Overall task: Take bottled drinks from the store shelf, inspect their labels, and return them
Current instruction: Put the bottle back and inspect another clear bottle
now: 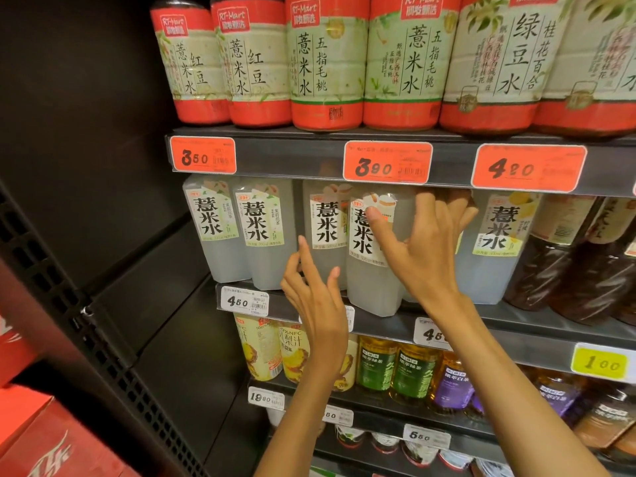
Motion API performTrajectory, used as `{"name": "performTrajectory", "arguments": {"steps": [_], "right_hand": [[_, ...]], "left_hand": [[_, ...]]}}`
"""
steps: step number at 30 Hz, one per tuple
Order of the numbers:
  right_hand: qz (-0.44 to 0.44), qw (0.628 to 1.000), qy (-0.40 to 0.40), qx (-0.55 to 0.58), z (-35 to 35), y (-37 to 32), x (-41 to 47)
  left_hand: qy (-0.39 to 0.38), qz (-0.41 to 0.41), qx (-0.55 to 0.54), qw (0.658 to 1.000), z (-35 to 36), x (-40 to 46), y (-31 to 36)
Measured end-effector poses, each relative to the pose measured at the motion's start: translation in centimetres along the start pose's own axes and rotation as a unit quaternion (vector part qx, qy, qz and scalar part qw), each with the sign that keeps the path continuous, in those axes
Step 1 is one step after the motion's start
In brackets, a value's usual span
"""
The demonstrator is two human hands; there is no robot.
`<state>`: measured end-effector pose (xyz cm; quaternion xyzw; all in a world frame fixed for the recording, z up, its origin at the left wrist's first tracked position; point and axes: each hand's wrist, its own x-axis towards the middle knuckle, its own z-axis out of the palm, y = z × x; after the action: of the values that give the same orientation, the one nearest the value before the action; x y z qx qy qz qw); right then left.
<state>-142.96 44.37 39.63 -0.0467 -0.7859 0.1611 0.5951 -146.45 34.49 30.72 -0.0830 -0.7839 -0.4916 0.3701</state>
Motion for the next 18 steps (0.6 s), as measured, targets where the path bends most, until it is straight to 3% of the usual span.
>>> {"name": "performTrajectory", "arguments": {"steps": [3, 8, 11, 18], "right_hand": [[-0.001, 1.0, 0.006, -0.004, 0.1, 0.0, 0.1], [-0.004, 1.0, 0.02, -0.02, 0.4, 0.0, 0.1], [-0.008, 0.999, 0.022, -0.023, 0.4, 0.0, 0.1], [-0.042, 0.999, 0.014, -0.023, -0.3, 0.2, 0.4]], "left_hand": [[0.045, 0.003, -0.025, 0.999, -0.7, -1.2, 0.7], [-0.072, 0.045, -0.03, 0.996, -0.6, -5.0, 2.5], [-0.079, -0.001, -0.029, 0.996, -0.1, -5.2, 3.0], [-0.059, -0.006, -0.079, 0.995, -0.9, -4.9, 2.8]]}}
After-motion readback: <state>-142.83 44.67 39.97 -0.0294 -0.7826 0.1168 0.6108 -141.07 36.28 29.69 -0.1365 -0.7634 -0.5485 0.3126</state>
